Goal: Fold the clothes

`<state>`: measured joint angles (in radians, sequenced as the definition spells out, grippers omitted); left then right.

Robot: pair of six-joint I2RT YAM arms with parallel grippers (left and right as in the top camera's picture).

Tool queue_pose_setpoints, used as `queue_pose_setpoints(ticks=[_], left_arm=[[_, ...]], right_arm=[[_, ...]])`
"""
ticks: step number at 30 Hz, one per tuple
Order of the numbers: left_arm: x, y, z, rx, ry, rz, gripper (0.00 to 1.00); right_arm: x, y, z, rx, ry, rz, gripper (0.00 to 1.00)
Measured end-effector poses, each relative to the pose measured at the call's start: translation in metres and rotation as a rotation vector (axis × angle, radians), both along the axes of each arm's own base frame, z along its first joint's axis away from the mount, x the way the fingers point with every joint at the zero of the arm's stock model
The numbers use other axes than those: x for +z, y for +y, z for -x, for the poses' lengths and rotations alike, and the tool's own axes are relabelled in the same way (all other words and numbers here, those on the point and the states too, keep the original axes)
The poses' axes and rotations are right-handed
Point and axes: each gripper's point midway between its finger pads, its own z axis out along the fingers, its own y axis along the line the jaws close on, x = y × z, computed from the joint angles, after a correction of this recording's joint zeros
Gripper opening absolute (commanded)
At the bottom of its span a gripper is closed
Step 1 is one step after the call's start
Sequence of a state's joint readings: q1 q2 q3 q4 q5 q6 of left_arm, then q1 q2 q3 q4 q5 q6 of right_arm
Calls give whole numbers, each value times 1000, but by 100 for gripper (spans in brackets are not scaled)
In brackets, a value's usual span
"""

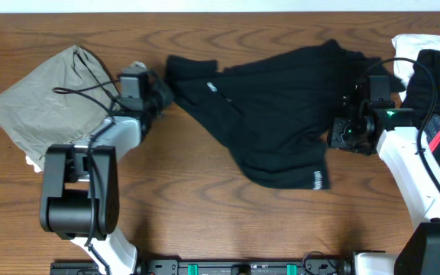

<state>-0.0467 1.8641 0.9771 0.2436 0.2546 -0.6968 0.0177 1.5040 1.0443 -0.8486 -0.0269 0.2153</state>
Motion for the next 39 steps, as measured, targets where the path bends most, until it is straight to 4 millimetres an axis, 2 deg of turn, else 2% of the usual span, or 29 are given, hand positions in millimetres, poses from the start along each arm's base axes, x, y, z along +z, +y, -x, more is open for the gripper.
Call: queue_pose_setpoints(ticks=[1, 2, 3, 4, 6, 8, 10, 14, 17, 19, 23, 26, 34, 39], left_arm=[[5, 6, -5, 7, -15, -3, 13], [12, 10, -10, 7, -34, -6, 40], [18, 12, -15, -2, -51, -6, 62], [26, 12, -20, -11, -69, 4, 72], [40, 8, -27, -52, -96, 30, 84], [48, -2, -26, -110, -87, 68, 98], [44, -15, -10, -163, -12, 109, 98], [24, -43, 50, -281, 224, 133, 98], [17, -64, 96, -383, 367, 94, 98], [19, -81, 125, -459, 432, 52, 98], [26, -109, 165, -579, 486, -59, 98], [24, -129, 192, -611, 540, -136, 98], [0, -171, 227, -507, 600, -115, 98], [-13, -195, 237, -445, 586, -46, 99]], right_arm=[[0, 0, 1, 0, 3, 0, 54], [0, 0, 1, 0, 4, -1, 55], [0, 0, 1, 0, 5, -1, 55], [0, 0, 1, 0, 5, -1, 56], [0, 0, 1, 1, 6, -2, 57], [0, 0, 2, 1, 7, -3, 60], [0, 0, 2, 1, 7, -3, 61], [0, 0, 2, 12, 7, 0, 65], [0, 1, 2, 19, 7, 1, 66], [0, 1, 2, 20, 7, 2, 67], [0, 1, 2, 23, 7, 3, 68], [-1, 1, 2, 23, 8, 3, 69], [-1, 0, 3, 23, 10, 3, 69], [-1, 1, 3, 23, 11, 3, 69]])
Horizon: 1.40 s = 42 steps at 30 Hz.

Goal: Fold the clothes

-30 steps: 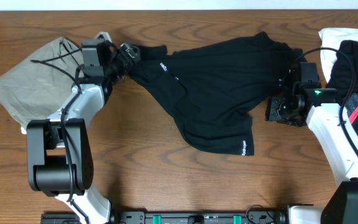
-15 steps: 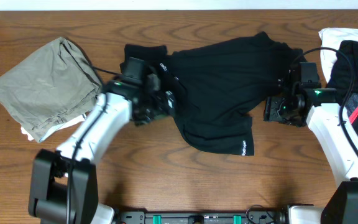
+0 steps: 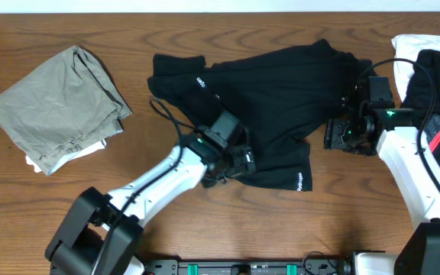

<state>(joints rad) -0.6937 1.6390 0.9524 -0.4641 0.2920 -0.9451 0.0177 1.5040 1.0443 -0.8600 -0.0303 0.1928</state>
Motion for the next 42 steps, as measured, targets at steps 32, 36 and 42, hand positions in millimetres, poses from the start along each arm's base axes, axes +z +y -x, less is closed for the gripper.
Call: queue_pose_setpoints(ticks=[32, 36, 42], left_arm=[[-32, -29, 12, 169, -8, 70, 61], [-32, -38, 4, 169, -25, 92, 55], [-36, -40, 2, 170, -22, 86, 37]], right_arm=[[0, 0, 2, 0, 8, 0, 69], [-1, 0, 3, 0, 11, 1, 69], [-1, 0, 3, 0, 14, 1, 69]])
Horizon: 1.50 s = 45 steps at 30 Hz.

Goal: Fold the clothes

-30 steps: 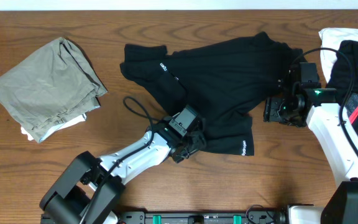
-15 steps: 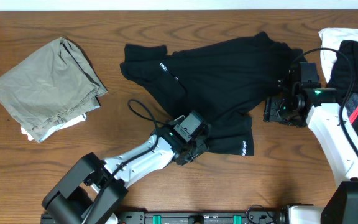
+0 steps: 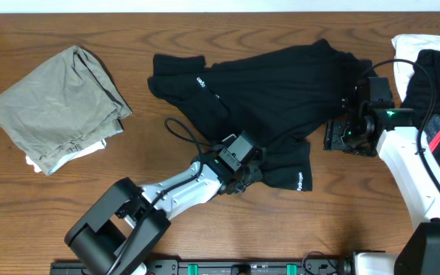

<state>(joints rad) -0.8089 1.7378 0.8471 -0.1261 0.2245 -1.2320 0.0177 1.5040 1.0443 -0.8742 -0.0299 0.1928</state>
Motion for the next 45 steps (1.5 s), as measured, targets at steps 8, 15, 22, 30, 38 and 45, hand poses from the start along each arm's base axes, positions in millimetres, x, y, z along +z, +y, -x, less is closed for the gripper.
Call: queue_pose_setpoints(ticks=[8, 15, 22, 30, 38, 45], left_arm=[[-1, 0, 2, -21, 0, -5, 45], [2, -2, 7, -43, 28, -3, 58], [0, 8, 22, -52, 103, -42, 58], [0, 9, 23, -51, 110, -47, 58], [-2, 18, 32, -46, 155, -85, 54], [-2, 18, 31, -28, 155, -81, 53]], right_arm=[[0, 0, 0, 0, 0, 0, 69], [0, 0, 0, 0, 0, 0, 70], [0, 0, 0, 0, 0, 0, 70], [0, 0, 0, 0, 0, 0, 70], [0, 0, 0, 0, 0, 0, 70], [0, 0, 0, 0, 0, 0, 69]])
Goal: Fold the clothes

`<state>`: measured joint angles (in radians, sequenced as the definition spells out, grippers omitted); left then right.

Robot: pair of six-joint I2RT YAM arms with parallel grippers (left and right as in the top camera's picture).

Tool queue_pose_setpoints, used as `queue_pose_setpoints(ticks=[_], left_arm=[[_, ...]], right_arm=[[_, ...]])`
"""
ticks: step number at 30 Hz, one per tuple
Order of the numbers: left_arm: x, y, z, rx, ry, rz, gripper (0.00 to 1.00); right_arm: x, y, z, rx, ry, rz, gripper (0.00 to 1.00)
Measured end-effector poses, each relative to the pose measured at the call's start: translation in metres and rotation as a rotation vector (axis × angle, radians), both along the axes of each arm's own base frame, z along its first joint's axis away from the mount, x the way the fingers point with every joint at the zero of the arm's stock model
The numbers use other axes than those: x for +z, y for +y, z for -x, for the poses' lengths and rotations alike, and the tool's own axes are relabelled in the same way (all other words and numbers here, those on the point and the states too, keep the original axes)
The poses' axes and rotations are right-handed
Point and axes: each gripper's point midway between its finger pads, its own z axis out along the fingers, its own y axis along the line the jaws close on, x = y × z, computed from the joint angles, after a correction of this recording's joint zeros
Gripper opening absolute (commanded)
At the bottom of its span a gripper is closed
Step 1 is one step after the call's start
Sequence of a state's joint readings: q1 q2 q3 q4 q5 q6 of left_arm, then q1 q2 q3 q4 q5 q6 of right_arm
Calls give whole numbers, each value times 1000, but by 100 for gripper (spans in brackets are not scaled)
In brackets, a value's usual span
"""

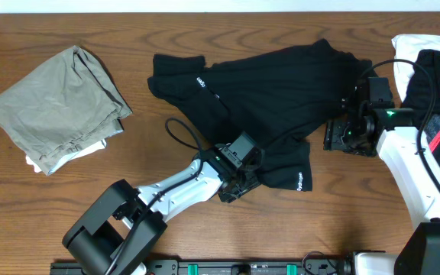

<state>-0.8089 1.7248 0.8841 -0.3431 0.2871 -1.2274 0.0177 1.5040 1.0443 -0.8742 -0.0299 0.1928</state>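
Observation:
A black garment (266, 92) with small white lettering lies spread and rumpled across the middle of the table. My left gripper (252, 180) reaches from the lower left to its lower hem, fingers buried in the black cloth near the hem's logo corner (300, 182). My right gripper (336, 136) sits at the garment's right edge, pointing left, with its fingertips lost against the dark fabric. Whether either jaw is closed on cloth does not show from overhead.
A folded khaki garment (56, 103) lies at the far left on something white. A heap of white, black and red clothes (434, 92) sits at the right edge. Bare wooden table (357, 221) shows along the front.
My left gripper has shifted slightly down and right at the lower hem, pressing further into the cloth. The garment and the right arm look unchanged.
First my left gripper was at the garment's upper left corner near the khaki pile, the right one at the right edge. Then the garment lay shifted left and the left arm had swung to its lower middle. It then stood at the lower hem, where it remains.

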Motion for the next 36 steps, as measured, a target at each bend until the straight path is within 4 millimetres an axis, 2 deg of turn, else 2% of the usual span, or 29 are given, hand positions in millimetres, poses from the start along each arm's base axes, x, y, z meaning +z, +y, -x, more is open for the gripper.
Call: queue_pose_setpoints(ticks=[8, 12, 17, 21, 22, 28, 30, 32, 36], left_arm=[[2, -6, -9, 12, -48, 30, 53], [2, -18, -23, 19, -105, 72, 52], [-1, -22, -30, 23, -121, 75, 37], [-4, -20, -31, 20, -128, 61, 10], [-5, -19, -31, 29, -123, 55, 6], [-8, -14, -29, 6, -118, 30, 6], [-8, -11, -27, -4, -110, 17, 6], [-7, 1, -20, -18, -86, -20, 6], [-5, 47, -5, -30, -26, -134, 5]], right_arm=[[0, 0, 1, 0, 2, 0, 70], [0, 0, 1, 0, 5, 0, 70], [-1, 0, 3, 0, 13, 0, 70], [-1, 0, 4, 0, 16, 0, 70], [-1, 0, 4, 0, 16, 1, 70], [-1, 0, 4, 0, 16, 0, 70], [-1, 0, 4, 0, 16, 0, 70], [-1, 0, 4, 0, 16, 0, 70], [-1, 0, 4, 0, 16, 0, 69]])
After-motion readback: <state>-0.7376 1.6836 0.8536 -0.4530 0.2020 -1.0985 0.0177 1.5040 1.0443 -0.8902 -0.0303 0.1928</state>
